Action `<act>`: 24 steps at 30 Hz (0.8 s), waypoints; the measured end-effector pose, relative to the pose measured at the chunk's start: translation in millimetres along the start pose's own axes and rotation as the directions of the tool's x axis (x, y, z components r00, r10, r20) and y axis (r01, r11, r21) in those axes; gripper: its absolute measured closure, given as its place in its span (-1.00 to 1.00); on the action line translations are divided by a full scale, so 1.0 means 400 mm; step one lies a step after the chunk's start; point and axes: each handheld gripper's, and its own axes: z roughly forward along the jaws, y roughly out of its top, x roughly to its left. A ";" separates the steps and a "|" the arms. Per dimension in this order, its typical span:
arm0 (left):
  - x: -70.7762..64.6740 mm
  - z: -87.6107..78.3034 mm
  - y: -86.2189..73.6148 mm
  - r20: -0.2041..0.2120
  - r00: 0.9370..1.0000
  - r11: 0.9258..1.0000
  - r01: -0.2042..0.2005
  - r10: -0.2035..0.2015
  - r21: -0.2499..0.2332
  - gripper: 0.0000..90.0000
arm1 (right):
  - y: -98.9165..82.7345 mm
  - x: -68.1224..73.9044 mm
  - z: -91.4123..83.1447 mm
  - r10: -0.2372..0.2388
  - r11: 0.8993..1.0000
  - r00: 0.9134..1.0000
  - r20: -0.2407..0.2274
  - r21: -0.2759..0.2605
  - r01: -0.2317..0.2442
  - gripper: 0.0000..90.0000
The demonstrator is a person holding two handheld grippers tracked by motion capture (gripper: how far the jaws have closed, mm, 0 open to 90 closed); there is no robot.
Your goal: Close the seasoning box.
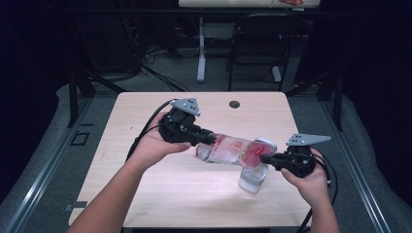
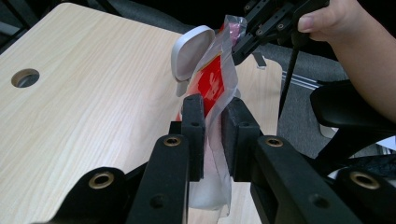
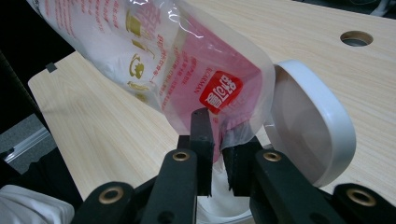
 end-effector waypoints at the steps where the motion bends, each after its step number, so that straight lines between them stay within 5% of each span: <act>1: 0.000 0.000 0.000 0.001 1.000 1.000 0.000 0.000 0.000 0.78 | 0.000 0.000 0.000 0.000 1.000 1.000 -0.001 0.000 0.000 0.85; 24: 0.001 0.002 0.003 0.013 1.000 1.000 0.005 -0.005 -0.007 0.82 | -0.001 -0.001 0.000 0.001 1.000 1.000 0.001 0.004 -0.001 0.85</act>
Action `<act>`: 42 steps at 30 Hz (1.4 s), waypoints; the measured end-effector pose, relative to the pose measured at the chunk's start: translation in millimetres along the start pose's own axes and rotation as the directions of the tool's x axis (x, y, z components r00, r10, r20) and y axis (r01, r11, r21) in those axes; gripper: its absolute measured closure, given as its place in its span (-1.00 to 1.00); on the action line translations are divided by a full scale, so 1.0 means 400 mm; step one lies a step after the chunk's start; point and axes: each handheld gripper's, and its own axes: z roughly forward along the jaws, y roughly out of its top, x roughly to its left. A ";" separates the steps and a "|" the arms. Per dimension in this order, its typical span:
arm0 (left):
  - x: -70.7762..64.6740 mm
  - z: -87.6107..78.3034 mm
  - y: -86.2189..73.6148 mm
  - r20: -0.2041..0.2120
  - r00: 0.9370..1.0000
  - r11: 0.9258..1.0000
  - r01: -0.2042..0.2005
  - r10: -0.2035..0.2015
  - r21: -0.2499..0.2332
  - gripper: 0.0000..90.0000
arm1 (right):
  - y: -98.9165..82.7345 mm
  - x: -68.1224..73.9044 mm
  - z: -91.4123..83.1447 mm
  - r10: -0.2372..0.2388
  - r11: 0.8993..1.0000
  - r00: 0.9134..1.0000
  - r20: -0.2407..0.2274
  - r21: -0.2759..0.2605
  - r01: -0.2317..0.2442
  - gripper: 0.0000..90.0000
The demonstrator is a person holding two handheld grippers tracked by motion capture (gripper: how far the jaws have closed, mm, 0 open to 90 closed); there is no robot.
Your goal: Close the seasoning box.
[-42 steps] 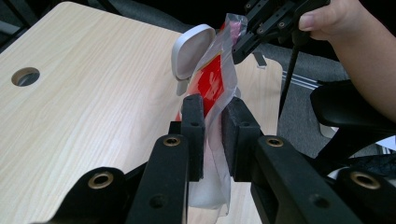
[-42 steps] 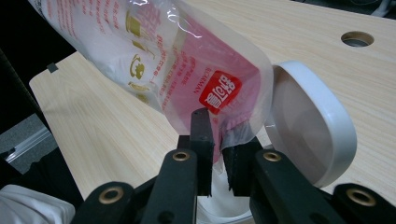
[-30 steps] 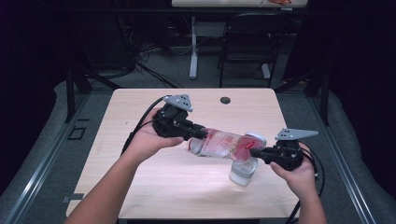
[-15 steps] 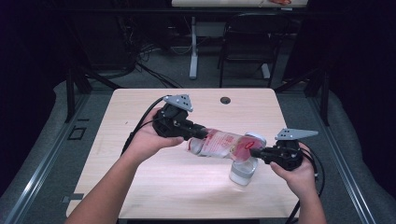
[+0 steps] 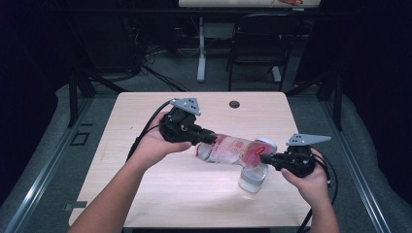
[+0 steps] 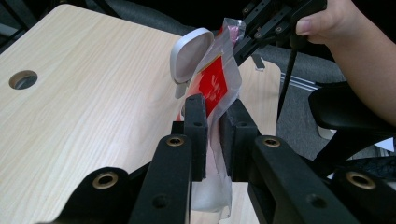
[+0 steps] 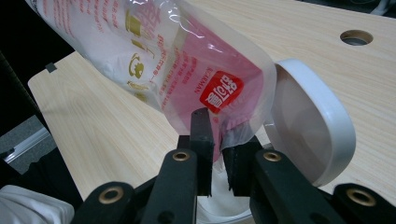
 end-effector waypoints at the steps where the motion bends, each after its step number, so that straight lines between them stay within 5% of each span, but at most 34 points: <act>1: 0.000 0.000 0.000 0.000 1.000 1.000 0.000 0.000 -0.001 0.83 | 0.000 0.001 0.000 -0.001 1.000 1.000 0.001 0.000 0.001 0.85; 42: -0.010 0.007 0.021 0.011 1.000 1.000 -0.019 0.019 -0.003 0.87 | -0.010 -0.014 -0.005 0.024 1.000 1.000 -0.004 0.011 -0.024 0.81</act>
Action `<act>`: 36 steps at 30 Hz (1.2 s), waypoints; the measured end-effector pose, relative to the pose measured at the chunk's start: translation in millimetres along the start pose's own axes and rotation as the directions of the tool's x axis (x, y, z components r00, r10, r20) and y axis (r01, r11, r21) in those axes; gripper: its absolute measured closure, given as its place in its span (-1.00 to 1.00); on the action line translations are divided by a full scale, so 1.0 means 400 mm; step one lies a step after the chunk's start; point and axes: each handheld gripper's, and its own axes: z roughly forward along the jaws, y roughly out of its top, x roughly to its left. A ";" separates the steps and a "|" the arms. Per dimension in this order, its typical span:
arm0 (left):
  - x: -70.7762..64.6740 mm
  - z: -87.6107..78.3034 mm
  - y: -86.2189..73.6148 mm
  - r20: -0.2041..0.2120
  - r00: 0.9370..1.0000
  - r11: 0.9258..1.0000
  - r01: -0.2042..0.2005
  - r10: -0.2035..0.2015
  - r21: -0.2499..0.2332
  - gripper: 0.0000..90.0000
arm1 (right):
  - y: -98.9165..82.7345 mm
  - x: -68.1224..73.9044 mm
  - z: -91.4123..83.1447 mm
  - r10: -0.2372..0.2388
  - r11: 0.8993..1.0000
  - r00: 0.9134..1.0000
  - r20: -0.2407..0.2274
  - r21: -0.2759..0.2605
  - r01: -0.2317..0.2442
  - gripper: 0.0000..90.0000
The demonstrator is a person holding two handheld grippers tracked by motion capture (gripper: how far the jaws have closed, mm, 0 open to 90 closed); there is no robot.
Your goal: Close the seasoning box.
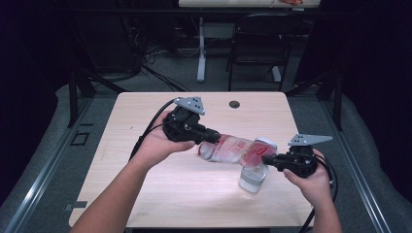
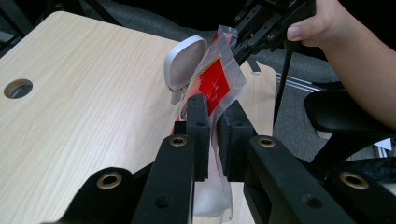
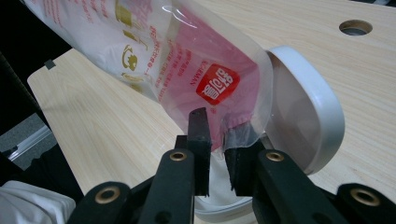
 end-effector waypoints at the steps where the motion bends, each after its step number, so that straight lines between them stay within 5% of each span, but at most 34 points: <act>1: 0.000 0.000 0.000 0.000 1.000 1.000 -0.001 0.001 -0.001 0.87 | 0.000 -0.001 -0.001 0.000 1.000 1.000 -0.001 0.000 0.000 0.82; 36: -0.009 0.013 0.012 0.017 1.000 1.000 -0.007 0.007 -0.011 0.87 | -0.011 -0.026 -0.031 0.024 1.000 1.000 0.009 -0.014 -0.024 0.81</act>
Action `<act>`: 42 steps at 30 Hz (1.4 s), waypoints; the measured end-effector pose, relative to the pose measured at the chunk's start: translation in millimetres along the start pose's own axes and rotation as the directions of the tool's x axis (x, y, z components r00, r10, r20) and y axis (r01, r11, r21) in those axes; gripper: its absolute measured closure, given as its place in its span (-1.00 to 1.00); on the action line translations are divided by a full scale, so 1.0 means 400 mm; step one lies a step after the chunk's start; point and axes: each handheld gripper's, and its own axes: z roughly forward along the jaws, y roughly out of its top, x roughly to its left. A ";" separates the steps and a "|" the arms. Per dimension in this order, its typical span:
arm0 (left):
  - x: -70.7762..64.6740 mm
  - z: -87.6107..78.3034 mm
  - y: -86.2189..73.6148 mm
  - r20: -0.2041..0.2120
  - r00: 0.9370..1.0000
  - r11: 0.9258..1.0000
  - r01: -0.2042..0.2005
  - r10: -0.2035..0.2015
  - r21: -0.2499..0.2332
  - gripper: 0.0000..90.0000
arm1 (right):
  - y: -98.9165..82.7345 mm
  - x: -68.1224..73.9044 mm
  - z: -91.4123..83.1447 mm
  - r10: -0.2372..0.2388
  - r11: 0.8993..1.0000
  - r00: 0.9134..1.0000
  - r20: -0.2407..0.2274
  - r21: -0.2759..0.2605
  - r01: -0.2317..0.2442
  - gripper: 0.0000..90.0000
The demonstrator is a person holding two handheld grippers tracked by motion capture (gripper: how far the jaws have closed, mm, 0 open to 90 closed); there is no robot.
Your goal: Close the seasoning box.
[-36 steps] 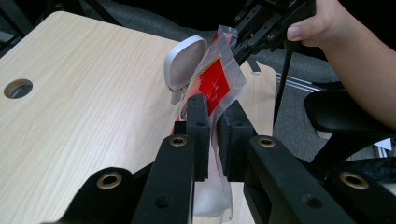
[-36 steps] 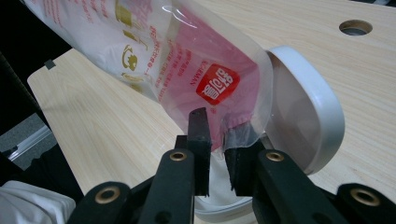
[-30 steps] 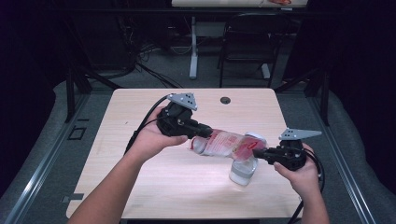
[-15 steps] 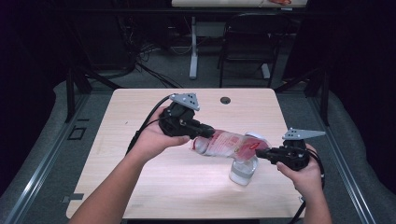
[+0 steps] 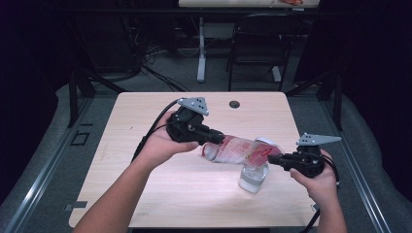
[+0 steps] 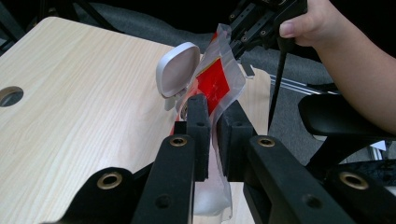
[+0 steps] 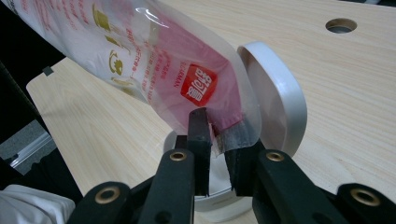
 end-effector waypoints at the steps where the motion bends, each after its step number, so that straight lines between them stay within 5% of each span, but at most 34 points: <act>1: 0.000 0.000 0.000 0.001 1.000 1.000 0.000 0.000 -0.001 0.87 | 0.000 0.000 -0.001 -0.001 1.000 1.000 -0.002 0.001 0.001 0.82; 15: 0.005 0.008 0.005 0.020 1.000 1.000 0.005 -0.005 -0.004 0.87 | -0.001 0.005 -0.025 -0.012 1.000 1.000 -0.029 0.001 0.012 0.84; 19: 0.002 0.005 0.006 -0.007 1.000 1.000 0.002 -0.002 0.019 0.87 | -0.002 0.009 -0.028 -0.018 1.000 0.999 -0.036 0.010 0.018 0.85; 22: 0.004 0.006 0.003 0.019 1.000 1.000 0.009 -0.009 -0.001 0.87 | -0.003 0.012 -0.026 -0.016 1.000 0.999 -0.043 0.011 0.016 0.85; 35: 0.005 -0.006 0.000 0.007 1.000 1.000 0.008 -0.008 0.004 0.87 | 0.000 0.018 -0.007 -0.021 0.999 0.998 -0.057 0.023 0.022 0.85; 36: 0.002 -0.009 0.001 -0.023 1.000 1.000 0.004 -0.003 0.023 0.87 | 0.001 0.019 -0.004 -0.020 0.999 0.998 -0.057 0.024 0.022 0.85; 37: 0.004 -0.007 -0.001 0.004 1.000 1.000 0.008 -0.008 0.001 0.87 | 0.000 0.020 -0.001 -0.014 1.000 0.998 -0.058 0.019 0.015 0.85; 42: 0.005 -0.008 -0.002 0.000 1.000 1.000 0.010 -0.010 0.001 0.87 | 0.001 0.020 0.005 -0.018 0.999 0.998 -0.055 0.029 0.020 0.85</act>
